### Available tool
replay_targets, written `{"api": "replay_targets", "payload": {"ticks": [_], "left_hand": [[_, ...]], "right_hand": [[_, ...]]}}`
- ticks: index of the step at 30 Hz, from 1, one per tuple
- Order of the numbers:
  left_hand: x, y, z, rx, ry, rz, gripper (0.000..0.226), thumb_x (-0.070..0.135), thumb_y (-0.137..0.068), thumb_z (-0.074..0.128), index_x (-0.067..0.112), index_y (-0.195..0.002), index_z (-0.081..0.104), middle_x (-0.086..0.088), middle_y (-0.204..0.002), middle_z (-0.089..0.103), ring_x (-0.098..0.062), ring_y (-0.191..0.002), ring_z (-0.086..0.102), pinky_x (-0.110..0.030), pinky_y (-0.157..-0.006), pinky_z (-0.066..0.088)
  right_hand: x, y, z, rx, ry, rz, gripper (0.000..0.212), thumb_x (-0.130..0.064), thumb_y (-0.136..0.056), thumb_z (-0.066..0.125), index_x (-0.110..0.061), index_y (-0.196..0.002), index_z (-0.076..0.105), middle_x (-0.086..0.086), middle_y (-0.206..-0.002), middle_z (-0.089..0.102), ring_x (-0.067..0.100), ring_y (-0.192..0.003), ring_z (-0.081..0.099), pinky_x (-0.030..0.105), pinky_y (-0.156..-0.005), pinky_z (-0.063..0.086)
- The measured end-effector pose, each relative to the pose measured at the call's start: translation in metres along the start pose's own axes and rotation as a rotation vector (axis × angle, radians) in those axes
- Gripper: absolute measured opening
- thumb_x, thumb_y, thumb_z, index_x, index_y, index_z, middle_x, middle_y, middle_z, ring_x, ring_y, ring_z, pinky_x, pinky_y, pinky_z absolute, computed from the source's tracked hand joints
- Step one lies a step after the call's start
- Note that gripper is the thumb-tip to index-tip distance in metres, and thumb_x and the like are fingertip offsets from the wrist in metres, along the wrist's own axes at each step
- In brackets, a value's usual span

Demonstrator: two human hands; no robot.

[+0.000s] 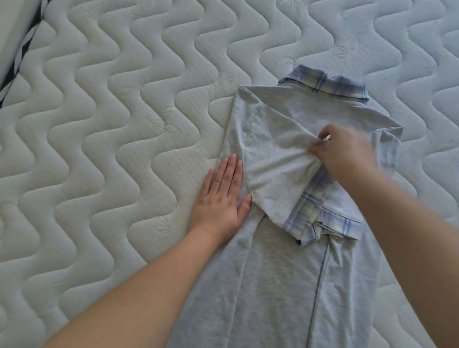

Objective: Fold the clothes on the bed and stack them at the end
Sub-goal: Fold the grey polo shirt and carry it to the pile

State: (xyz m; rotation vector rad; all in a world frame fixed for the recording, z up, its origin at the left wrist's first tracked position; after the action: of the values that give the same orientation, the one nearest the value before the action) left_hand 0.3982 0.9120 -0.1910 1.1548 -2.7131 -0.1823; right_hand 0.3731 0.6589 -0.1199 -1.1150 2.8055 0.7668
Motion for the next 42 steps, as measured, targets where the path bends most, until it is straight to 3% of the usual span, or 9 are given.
{"api": "replay_targets", "payload": {"ticks": [5, 11, 17, 27, 32, 35, 38, 40, 42], "left_hand": [[0.003, -0.001, -0.003, 0.033, 0.035, 0.012, 0.071, 0.045, -0.098, 0.025, 0.008, -0.157, 0.012, -0.009, -0.165, 0.008, -0.019, -0.153, 0.004, -0.037, -0.123, 0.004], [0.001, -0.002, -0.007, 0.05, 0.078, 0.003, 0.072, 0.042, -0.093, 0.034, 0.005, -0.154, 0.025, -0.011, -0.162, 0.02, -0.021, -0.151, 0.016, -0.036, -0.123, 0.009], [0.001, -0.004, -0.007, 0.088, 0.089, 0.019, 0.071, 0.039, -0.091, 0.037, 0.003, -0.151, 0.033, -0.012, -0.16, 0.027, -0.024, -0.149, 0.024, -0.039, -0.12, 0.018], [-0.001, -0.001, -0.005, 0.165, 0.095, 0.063, 0.066, 0.036, -0.09, 0.042, 0.012, -0.151, 0.037, -0.001, -0.159, 0.032, -0.015, -0.147, 0.027, -0.046, -0.116, 0.029], [-0.001, -0.002, -0.002, 0.176, 0.107, 0.081, 0.068, 0.036, -0.088, 0.044, 0.012, -0.151, 0.037, -0.002, -0.16, 0.031, -0.016, -0.149, 0.025, -0.048, -0.119, 0.025], [-0.001, -0.001, -0.001, 0.179, 0.111, 0.084, 0.067, 0.035, -0.088, 0.044, 0.012, -0.151, 0.038, -0.002, -0.16, 0.031, -0.017, -0.149, 0.025, -0.048, -0.119, 0.024], [-0.002, -0.001, -0.001, 0.183, 0.116, 0.081, 0.067, 0.035, -0.088, 0.043, 0.012, -0.15, 0.038, -0.003, -0.159, 0.031, -0.017, -0.148, 0.026, -0.048, -0.119, 0.025], [-0.002, 0.0, -0.001, 0.188, 0.116, 0.077, 0.066, 0.035, -0.088, 0.042, 0.011, -0.15, 0.039, -0.003, -0.159, 0.032, -0.017, -0.148, 0.027, -0.048, -0.118, 0.026], [-0.002, 0.0, -0.002, 0.201, 0.116, 0.075, 0.066, 0.036, -0.089, 0.043, 0.012, -0.15, 0.039, -0.002, -0.159, 0.032, -0.017, -0.147, 0.028, -0.049, -0.117, 0.028]], "right_hand": [[-0.032, 0.001, -0.007, 0.238, 0.072, -0.112, 0.041, -0.045, -0.099, 0.043, -0.019, -0.128, 0.056, 0.009, -0.128, 0.057, 0.032, -0.121, 0.047, 0.042, -0.099, 0.033], [-0.122, -0.031, 0.018, 0.065, -0.147, -0.344, 0.036, -0.035, -0.101, 0.046, -0.019, -0.132, 0.053, 0.005, -0.132, 0.056, 0.028, -0.124, 0.044, 0.037, -0.1, 0.033], [-0.142, -0.08, 0.025, -0.006, -0.104, -0.128, 0.041, -0.06, -0.089, 0.057, -0.028, -0.114, 0.065, 0.001, -0.12, 0.063, 0.027, -0.122, 0.048, 0.038, -0.098, 0.033], [-0.147, -0.117, 0.02, -0.086, -0.198, 0.041, 0.019, -0.038, -0.089, 0.069, -0.031, -0.107, 0.073, -0.002, -0.117, 0.068, 0.022, -0.113, 0.058, 0.031, -0.097, 0.037], [-0.16, -0.119, 0.016, -0.117, 0.019, -0.066, 0.057, -0.07, -0.09, 0.04, -0.017, -0.102, 0.057, 0.0, -0.094, 0.053, 0.029, -0.108, 0.054, 0.043, -0.094, 0.034], [-0.165, -0.114, 0.019, -0.13, 0.138, -0.12, 0.063, -0.075, -0.085, 0.044, -0.02, -0.112, 0.058, 0.0, -0.099, 0.05, 0.028, -0.112, 0.054, 0.042, -0.086, 0.032], [-0.174, -0.111, 0.03, -0.158, 0.107, -0.219, 0.037, -0.06, -0.088, 0.055, -0.022, -0.087, 0.056, -0.004, -0.085, 0.05, 0.026, -0.101, 0.053, 0.042, -0.091, 0.032], [-0.172, -0.108, 0.031, -0.156, 0.011, -0.203, 0.041, -0.055, -0.089, 0.056, -0.021, -0.069, 0.046, -0.005, -0.073, 0.047, 0.023, -0.092, 0.05, 0.041, -0.095, 0.031], [-0.168, -0.103, 0.03, -0.124, -0.057, -0.206, 0.036, -0.053, -0.092, 0.055, -0.022, -0.073, 0.055, -0.006, -0.078, 0.055, 0.021, -0.096, 0.05, 0.039, -0.097, 0.029]]}}
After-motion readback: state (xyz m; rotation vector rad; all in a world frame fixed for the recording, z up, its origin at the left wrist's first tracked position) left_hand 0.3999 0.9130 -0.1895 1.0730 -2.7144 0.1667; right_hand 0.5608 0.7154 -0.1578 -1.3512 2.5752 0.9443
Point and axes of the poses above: each hand's wrist, its own y-axis away from the middle knuckle, its own z-axis out of the palm, x = y × z, the point moved 7 cm from there along -y, towards the middle knuckle
